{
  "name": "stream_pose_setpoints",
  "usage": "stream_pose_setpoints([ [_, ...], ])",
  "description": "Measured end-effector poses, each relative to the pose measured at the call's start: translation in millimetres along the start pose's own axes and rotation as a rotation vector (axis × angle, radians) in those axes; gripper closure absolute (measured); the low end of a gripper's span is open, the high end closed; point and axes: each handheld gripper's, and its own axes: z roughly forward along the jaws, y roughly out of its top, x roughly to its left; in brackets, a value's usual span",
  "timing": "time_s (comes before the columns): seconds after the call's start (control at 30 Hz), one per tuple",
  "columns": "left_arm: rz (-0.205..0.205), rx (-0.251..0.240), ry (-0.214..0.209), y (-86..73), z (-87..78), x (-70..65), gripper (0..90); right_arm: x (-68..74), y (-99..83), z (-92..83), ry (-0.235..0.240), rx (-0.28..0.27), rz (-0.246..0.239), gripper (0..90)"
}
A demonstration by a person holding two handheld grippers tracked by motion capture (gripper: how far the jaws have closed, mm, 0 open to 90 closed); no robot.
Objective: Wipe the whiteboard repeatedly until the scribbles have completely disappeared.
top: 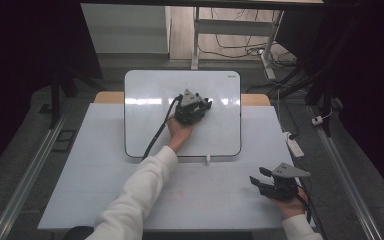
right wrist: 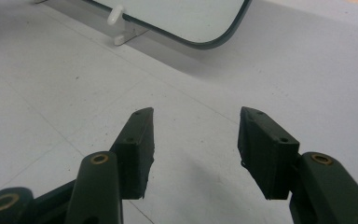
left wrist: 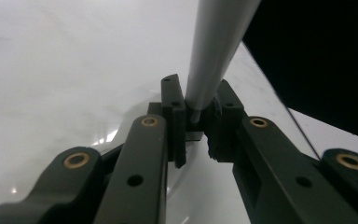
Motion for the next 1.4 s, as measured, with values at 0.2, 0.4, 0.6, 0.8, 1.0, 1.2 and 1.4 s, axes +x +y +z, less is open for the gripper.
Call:
stream_pose_setpoints([
  [0.2, -0.038, -0.017, 0.040, 6.9, -11.6, 20.7, 77.7, -0.8, -1.2, 0.0, 0.002, 0.003, 0.006, 45.6],
  [0.4, 0.051, 0.031, -0.016, -3.1, 5.6, -12.7, 77.7, 0.4, -0.5, 0.2, 0.001, 0.003, 0.001, 45.5],
  [0.6, 0.030, 0.019, 0.021, 2.8, -4.4, 3.8, 77.7, -0.6, -0.8, -1.7, -0.003, -0.003, 0.005, 45.5],
  [0.8, 0.019, 0.017, 0.031, 0.6, -11.1, 8.7, 77.7, 0.0, -1.4, 0.3, 0.004, 0.005, 0.001, 45.5],
  [1.0, 0.077, 0.043, -0.006, -5.9, -1.1, -11.8, 77.7, 0.7, -0.3, -1.1, -0.004, 0.000, -0.001, 45.5],
  [1.2, -0.003, 0.013, 0.057, 1.9, -24.9, 24.2, 77.7, 0.1, -1.1, -0.7, -0.001, 0.002, -0.001, 45.5],
  [1.4, 0.023, 0.020, 0.013, -9.1, -12.7, 2.5, 77.7, 1.4, -0.1, -0.3, -0.001, 0.003, -0.004, 45.4],
])
